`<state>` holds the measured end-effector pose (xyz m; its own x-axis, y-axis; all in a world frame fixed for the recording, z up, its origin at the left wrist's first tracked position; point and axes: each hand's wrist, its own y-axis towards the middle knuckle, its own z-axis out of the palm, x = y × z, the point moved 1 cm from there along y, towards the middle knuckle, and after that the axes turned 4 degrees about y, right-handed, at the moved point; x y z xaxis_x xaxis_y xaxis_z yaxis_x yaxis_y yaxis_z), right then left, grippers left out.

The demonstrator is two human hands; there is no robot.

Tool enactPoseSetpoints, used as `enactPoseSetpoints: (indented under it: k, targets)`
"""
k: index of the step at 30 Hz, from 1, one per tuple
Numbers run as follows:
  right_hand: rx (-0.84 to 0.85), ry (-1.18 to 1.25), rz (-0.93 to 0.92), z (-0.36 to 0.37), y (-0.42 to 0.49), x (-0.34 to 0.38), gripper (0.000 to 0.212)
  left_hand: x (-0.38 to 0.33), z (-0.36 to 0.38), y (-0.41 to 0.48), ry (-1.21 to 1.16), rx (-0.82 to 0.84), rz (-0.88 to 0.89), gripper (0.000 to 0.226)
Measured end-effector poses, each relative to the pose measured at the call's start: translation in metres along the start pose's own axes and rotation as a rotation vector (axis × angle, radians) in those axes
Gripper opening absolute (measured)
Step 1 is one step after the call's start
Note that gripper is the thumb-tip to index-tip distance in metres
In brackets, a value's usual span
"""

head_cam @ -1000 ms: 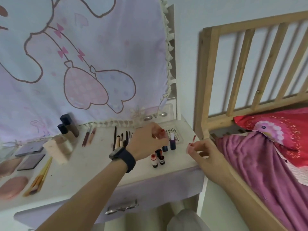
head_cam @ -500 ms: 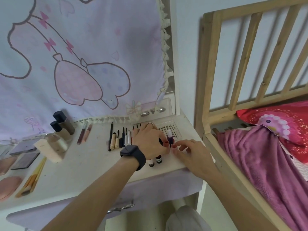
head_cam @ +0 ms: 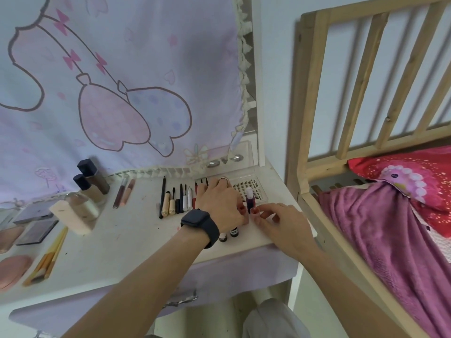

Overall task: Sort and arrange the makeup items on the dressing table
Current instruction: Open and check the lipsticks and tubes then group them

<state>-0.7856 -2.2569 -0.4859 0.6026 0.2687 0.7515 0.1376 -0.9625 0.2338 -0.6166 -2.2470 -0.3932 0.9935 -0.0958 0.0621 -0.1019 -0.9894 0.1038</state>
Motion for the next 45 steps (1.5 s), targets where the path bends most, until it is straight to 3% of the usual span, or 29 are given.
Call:
enactPoseSetpoints:
  k: [15,25,32,37,41,45]
  targets:
    - [0.002,-0.053,-0.009,-0.001,-0.002,0.006,0.026,0.002,0.001,0.001,0.01,0.031,-0.002,0.029]
    - [0.031,0.084,0.118,-0.019,-0.01,0.011,0.033,0.016,-0.022,-0.001,-0.115,0.017,0.009,0.032]
    - [-0.11,0.142,-0.091,-0.038,-0.03,0.065,0.021,0.059,-0.047,-0.023,-0.299,-0.183,-0.099,0.011]
    - [-0.084,0.116,-0.318,-0.019,-0.042,0.122,0.016,0.114,-0.022,-0.066,-0.492,-0.351,-0.298,0.015]
    - [0.1,0.076,-0.339,0.026,-0.048,0.145,0.014,0.158,0.026,-0.105,-0.45,-0.215,-0.449,0.025]
    - [0.214,0.006,-0.372,0.084,-0.052,0.15,0.018,0.189,0.06,-0.129,-0.322,-0.11,-0.491,0.034]
